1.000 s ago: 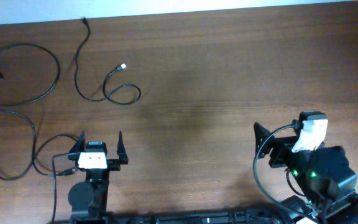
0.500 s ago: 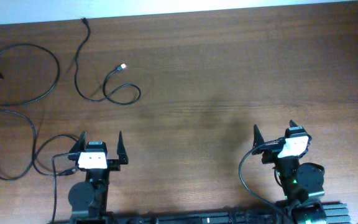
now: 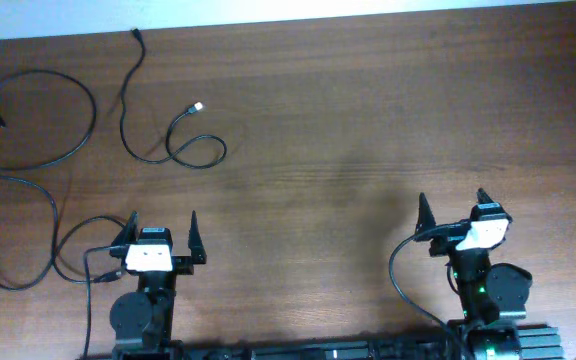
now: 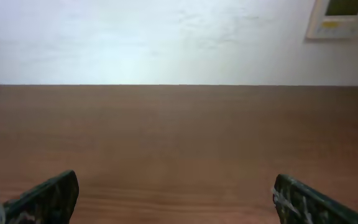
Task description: Untangle cables
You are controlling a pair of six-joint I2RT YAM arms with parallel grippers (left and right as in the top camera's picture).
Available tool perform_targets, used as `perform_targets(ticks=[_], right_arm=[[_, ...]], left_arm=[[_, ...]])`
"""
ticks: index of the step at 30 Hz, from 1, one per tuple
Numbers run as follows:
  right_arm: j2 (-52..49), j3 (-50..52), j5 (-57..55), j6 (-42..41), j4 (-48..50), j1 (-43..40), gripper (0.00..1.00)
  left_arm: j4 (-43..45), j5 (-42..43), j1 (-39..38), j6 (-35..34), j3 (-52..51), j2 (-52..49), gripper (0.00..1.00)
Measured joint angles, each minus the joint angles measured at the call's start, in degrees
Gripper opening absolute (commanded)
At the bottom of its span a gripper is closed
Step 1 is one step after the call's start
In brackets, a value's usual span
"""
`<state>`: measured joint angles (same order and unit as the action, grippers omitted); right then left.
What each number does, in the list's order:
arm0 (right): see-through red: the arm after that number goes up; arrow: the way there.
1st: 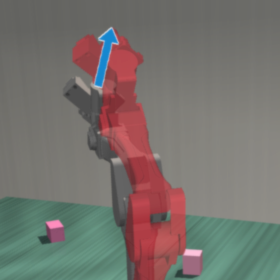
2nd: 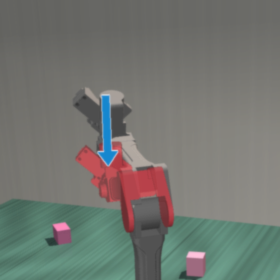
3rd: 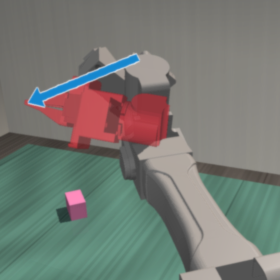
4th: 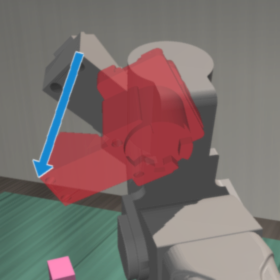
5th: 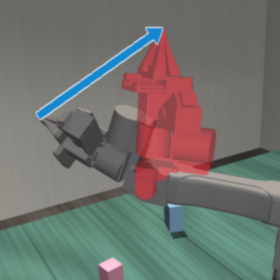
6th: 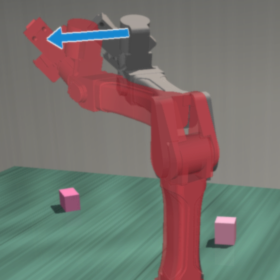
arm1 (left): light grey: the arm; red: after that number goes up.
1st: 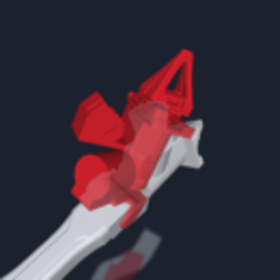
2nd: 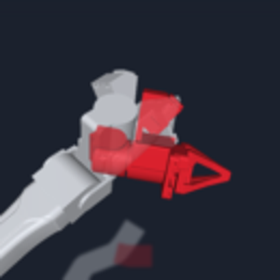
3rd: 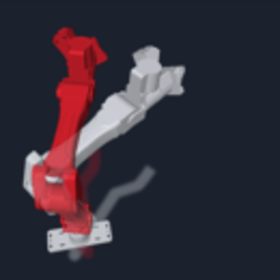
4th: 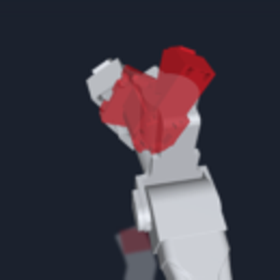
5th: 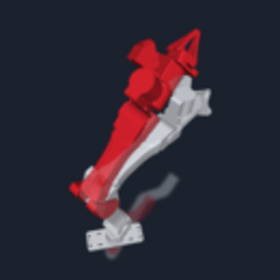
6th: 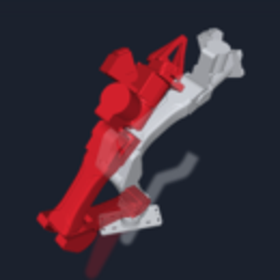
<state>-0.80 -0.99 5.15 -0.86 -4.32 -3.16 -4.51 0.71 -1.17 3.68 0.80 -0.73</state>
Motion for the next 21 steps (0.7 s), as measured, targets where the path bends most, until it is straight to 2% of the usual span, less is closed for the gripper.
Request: perform_targets(ticks=[3,21], right_arm=[[0.0,0.1,0.8,0.0,0.3,-4.1,0.99],[0.0,0.1,1.0,0.0,0.3,-4.1,0.99]], left_arm=[[0.0,0.0,0.0,0.0,0.0,0.0,0.99],[0.0,0.0,0.0,0.0,0.0,0.0,0.99]])
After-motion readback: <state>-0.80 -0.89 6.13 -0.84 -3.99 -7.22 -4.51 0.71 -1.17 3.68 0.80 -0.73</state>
